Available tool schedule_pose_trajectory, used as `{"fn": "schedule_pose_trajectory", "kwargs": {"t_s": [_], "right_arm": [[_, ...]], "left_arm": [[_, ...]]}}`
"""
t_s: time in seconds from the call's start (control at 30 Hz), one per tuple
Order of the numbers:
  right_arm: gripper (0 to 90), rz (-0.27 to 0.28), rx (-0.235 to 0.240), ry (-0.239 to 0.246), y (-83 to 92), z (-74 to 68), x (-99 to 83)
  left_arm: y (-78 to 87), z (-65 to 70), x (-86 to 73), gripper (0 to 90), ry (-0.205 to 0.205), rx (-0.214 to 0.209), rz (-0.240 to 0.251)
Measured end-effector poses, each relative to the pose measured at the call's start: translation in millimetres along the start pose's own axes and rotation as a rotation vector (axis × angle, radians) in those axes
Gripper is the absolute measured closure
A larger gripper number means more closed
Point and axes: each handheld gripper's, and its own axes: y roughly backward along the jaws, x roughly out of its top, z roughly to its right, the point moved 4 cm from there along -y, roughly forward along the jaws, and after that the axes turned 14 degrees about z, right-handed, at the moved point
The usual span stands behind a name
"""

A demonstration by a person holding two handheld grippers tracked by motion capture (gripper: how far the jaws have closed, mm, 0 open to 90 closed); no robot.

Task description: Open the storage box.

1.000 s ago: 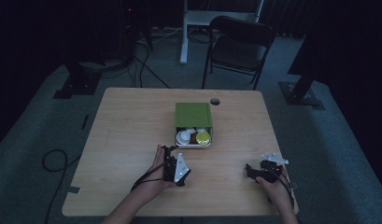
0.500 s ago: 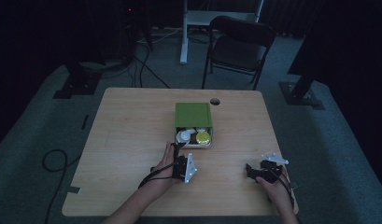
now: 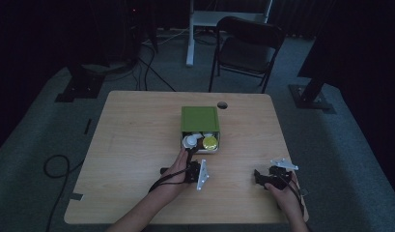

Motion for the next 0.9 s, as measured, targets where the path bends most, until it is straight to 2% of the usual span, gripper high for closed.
{"fn": "schedule_pose_trajectory", "kwargs": {"t_s": [0.03, 0.07, 0.13, 0.3, 0.37, 0.4, 0.47, 0.57, 0.73, 0.83, 0.9], "right_arm": [[10.3, 0.0, 0.0, 0.0, 0.0, 0.0, 0.0], [10.3, 0.0, 0.0, 0.0, 0.0, 0.0, 0.0], [10.3, 0.0, 0.0, 0.0, 0.0, 0.0, 0.0], [10.4, 0.0, 0.0, 0.0, 0.0, 0.0, 0.0], [10.3, 0.0, 0.0, 0.0, 0.0, 0.0, 0.0], [10.3, 0.0, 0.0, 0.0, 0.0, 0.0, 0.0], [10.4, 0.0, 0.0, 0.0, 0.0, 0.0, 0.0], [10.4, 0.0, 0.0, 0.0, 0.0, 0.0, 0.0], [10.4, 0.0, 0.002, 0.001, 0.3, -0.1, -0.1], [10.4, 0.0, 0.004, 0.003, 0.7, -0.2, -0.4], [10.4, 0.0, 0.005, 0.003, 0.8, -0.2, -0.5]], "left_arm": [[-1.5, -0.7, -0.3, 25.5, -0.028, 0.003, -0.012], [-2.6, -1.3, 0.0, 31.8, -0.044, -0.001, -0.017], [-5.3, -1.7, 1.0, 33.1, -0.076, -0.003, -0.019], [-11.5, -1.2, -1.0, 42.8, -0.113, -0.017, -0.057], [-13.3, -1.0, -2.7, 47.4, -0.171, -0.003, -0.089], [-14.2, -0.3, -3.4, 53.8, -0.169, -0.004, -0.102], [-16.3, -0.6, -3.5, 57.5, -0.229, 0.022, -0.117], [-20.3, 0.3, -4.6, 58.0, -0.251, 0.017, -0.125], [-25.4, 1.2, -9.9, 57.3, -0.248, -0.004, -0.139], [-26.6, 1.0, -10.4, 59.0, -0.259, 0.017, -0.146], [-26.7, 1.3, -9.0, 64.5, -0.267, 0.038, -0.148]]}}
